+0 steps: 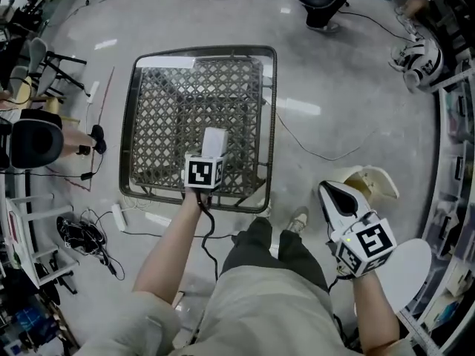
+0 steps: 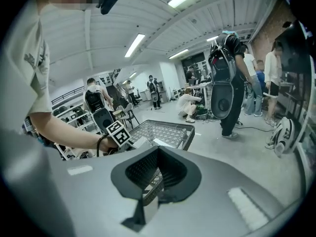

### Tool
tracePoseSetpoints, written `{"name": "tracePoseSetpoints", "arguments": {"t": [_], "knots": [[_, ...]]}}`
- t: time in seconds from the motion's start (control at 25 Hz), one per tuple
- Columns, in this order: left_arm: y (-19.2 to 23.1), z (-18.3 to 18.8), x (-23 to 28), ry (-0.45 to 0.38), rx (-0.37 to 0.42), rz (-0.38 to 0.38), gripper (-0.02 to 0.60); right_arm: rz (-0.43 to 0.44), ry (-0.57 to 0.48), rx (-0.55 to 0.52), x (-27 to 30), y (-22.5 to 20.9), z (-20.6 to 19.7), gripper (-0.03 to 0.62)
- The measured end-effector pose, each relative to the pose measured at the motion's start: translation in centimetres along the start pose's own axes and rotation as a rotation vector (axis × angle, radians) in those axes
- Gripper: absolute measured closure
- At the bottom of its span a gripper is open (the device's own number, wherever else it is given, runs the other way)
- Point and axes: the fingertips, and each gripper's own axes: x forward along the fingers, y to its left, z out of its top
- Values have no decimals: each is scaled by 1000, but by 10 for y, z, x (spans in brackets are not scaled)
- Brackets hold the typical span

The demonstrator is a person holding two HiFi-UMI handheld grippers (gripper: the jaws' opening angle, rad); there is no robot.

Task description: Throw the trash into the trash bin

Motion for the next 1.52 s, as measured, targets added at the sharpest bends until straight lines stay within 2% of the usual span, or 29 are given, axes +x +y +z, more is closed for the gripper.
{"name": "tracePoseSetpoints", "arguments": {"t": [0.32,0.56,0.72,0.92,1.08,1.32,1.52], "knots": [[-68,98,-58,-157,199,-54,264,-116,-125,-1,-55,-27,35,591],[-174,155,-99,-252,351,-172,264,-251,-204,32,-119,-69,50,591],[-254,172,-111,-274,482,-264,264,-366,-249,86,-164,-103,43,591],[-366,169,-114,-288,702,-357,264,-493,-282,157,-226,-149,7,591],[-434,153,-106,-267,809,-445,264,-580,-292,221,-262,-170,-26,591],[-518,108,-68,-193,918,-527,264,-668,-298,312,-301,-202,-90,591],[-555,54,-23,-88,948,-564,264,-695,-292,389,-307,-223,-148,591]]}}
